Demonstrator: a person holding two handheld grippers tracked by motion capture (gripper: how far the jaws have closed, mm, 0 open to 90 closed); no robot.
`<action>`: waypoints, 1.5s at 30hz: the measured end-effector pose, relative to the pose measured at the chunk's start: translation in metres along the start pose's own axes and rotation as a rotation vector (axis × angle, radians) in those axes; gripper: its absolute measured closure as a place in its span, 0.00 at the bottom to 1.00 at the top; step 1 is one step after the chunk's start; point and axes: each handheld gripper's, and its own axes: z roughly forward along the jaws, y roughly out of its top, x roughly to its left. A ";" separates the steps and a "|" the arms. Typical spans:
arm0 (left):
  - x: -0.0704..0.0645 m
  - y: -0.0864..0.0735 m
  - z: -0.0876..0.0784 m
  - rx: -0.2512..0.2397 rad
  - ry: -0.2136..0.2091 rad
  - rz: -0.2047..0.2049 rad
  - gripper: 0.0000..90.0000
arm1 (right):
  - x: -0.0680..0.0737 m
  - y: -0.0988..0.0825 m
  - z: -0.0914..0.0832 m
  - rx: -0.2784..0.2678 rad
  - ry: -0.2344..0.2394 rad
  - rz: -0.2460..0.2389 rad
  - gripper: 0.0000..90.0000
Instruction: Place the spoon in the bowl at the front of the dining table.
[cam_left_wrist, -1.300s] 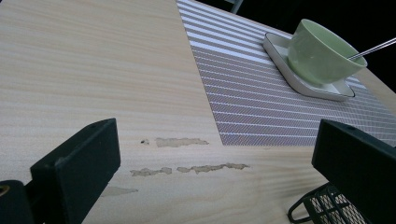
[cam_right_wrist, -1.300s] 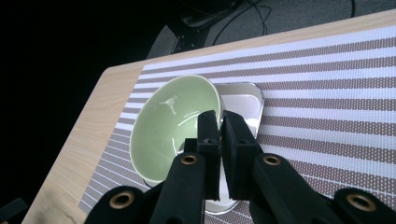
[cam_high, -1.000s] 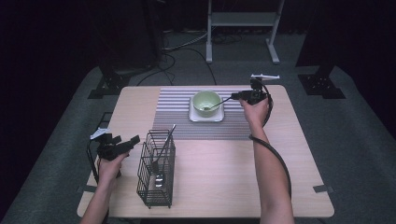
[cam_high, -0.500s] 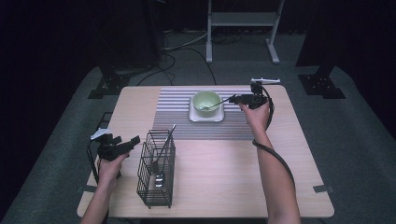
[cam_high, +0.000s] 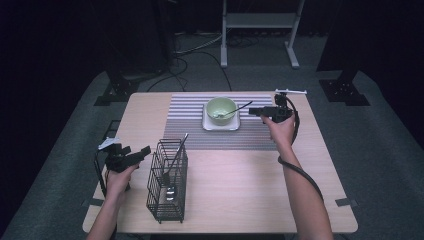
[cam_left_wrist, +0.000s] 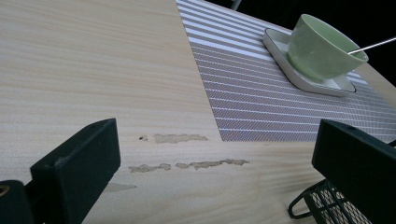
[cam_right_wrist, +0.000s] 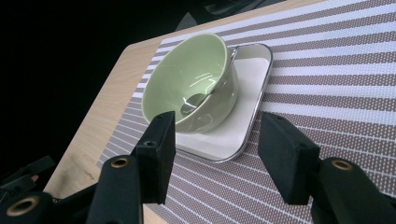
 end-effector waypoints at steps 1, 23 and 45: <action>0.000 0.000 0.000 0.000 0.000 0.000 0.00 | 0.000 -0.001 -0.001 0.003 0.004 -0.004 0.49; -0.001 0.000 0.001 0.003 0.002 0.003 0.00 | 0.007 -0.029 -0.007 0.084 0.079 -0.047 0.38; -0.002 0.000 0.001 0.004 0.002 0.004 0.00 | 0.012 -0.060 -0.029 0.120 0.126 -0.100 0.36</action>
